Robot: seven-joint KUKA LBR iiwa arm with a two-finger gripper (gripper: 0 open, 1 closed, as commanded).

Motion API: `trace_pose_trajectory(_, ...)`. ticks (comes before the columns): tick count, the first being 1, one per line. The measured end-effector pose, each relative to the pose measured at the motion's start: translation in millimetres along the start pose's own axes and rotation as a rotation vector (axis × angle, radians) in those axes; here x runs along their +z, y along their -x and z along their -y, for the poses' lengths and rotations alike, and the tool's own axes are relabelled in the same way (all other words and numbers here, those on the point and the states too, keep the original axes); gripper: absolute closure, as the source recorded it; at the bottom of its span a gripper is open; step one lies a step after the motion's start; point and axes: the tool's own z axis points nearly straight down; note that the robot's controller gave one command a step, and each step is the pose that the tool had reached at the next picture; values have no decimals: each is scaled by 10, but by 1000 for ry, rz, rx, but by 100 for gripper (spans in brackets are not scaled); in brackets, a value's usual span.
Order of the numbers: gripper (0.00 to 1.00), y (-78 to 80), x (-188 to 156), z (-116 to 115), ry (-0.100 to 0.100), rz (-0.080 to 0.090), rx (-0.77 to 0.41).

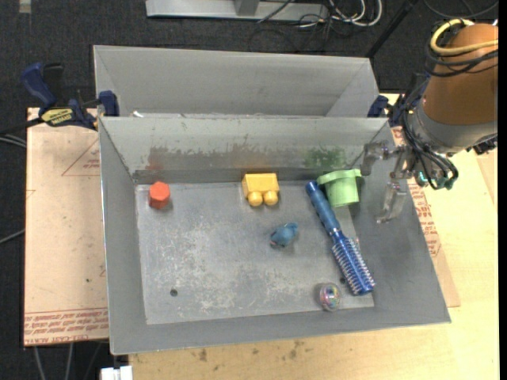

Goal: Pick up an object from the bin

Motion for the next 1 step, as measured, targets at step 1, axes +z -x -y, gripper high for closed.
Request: trace_pose_trajectory(1,0,232,668,-384,2,3,323)
